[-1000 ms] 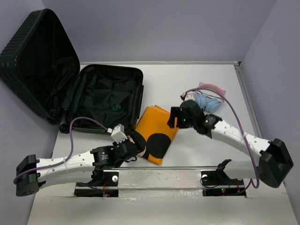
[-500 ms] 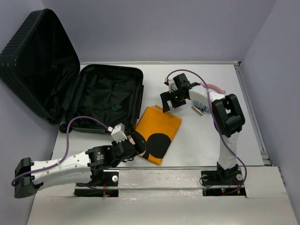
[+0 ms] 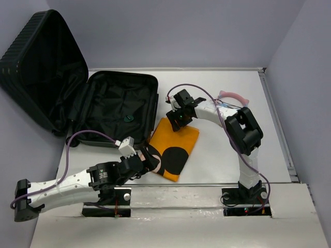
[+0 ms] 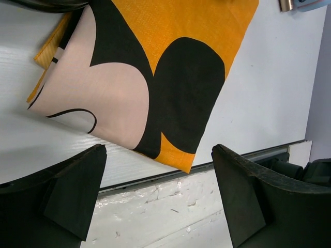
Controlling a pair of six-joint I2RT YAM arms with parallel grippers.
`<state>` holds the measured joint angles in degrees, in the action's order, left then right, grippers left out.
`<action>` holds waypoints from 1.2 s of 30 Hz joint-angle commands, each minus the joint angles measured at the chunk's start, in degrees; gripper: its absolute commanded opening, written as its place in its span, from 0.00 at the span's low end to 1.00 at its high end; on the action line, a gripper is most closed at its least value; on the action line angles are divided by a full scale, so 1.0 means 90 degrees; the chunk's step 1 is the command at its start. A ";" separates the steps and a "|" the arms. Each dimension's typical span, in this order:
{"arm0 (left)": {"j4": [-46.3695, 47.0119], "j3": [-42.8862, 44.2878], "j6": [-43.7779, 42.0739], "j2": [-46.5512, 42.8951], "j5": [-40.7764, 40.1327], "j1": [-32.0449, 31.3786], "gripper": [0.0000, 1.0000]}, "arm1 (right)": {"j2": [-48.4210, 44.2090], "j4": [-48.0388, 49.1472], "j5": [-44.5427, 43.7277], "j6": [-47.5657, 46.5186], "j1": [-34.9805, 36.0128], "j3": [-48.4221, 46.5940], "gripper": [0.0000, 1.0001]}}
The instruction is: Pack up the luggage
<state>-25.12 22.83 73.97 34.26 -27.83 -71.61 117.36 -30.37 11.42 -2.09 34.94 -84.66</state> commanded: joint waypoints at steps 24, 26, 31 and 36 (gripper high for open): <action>0.2849 -0.0056 -0.1178 0.2784 0.0113 0.1218 0.98 | -0.1868 0.0493 -0.1406 0.1892 -0.1177 0.2688 0.07; 0.3211 0.0031 -0.1285 0.3222 0.0202 0.1258 0.92 | -0.1849 0.0503 -0.1328 0.1892 -0.1177 0.2717 0.07; 0.3397 0.0461 -0.1471 0.4082 0.0300 0.1258 0.82 | -0.1975 0.0630 -0.1064 0.1941 -0.1177 0.2796 0.07; 0.3660 0.0656 -0.1530 0.4834 0.0378 0.1248 0.57 | -0.2063 0.0786 -0.0879 0.2019 -0.1177 0.2893 0.07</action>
<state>5.30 27.31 61.95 74.37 -24.34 -60.29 100.18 -23.29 1.34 15.27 24.05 -60.45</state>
